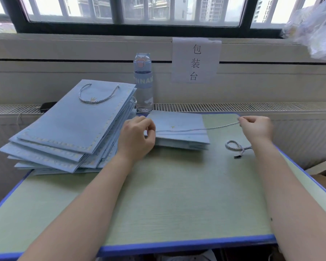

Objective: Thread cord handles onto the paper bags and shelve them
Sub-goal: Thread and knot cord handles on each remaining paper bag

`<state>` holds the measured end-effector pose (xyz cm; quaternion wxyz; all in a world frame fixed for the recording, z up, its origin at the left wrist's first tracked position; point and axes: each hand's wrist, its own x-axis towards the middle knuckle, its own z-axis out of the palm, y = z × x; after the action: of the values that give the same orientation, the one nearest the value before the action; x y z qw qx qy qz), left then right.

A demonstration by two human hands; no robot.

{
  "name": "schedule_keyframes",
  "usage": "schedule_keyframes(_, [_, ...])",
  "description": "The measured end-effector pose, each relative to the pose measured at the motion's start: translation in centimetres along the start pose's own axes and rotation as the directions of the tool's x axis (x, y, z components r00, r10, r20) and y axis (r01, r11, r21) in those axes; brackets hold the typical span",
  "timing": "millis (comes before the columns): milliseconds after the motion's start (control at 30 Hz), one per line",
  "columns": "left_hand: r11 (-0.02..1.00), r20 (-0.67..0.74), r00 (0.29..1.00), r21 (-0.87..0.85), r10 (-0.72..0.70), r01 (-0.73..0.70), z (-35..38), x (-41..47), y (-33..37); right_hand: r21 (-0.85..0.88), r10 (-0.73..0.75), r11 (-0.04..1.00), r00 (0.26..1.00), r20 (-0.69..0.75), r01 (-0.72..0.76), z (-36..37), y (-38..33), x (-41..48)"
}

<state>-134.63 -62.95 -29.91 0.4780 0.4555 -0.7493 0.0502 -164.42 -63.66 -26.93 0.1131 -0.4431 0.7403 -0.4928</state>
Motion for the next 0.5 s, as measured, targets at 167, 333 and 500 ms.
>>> schedule_keyframes(167, [0.999,0.054,0.997,0.011,0.052,-0.053,0.6,-0.1,0.7,0.072,0.047,0.994,0.925,0.376,-0.080,0.8,-0.6,-0.3])
schedule_keyframes(333, [0.992,0.424,0.897,-0.083,0.126,-0.100,2.1,-0.8,1.8,0.079,-0.085,0.996,0.860,0.503,0.053,1.5,-1.7,-2.1])
schedule_keyframes(500, [0.966,0.510,0.841,0.072,0.180,-0.250,4.0,-1.5,1.8,0.119,-0.145,0.989,0.764,0.629,0.090,2.1,-3.1,-3.7])
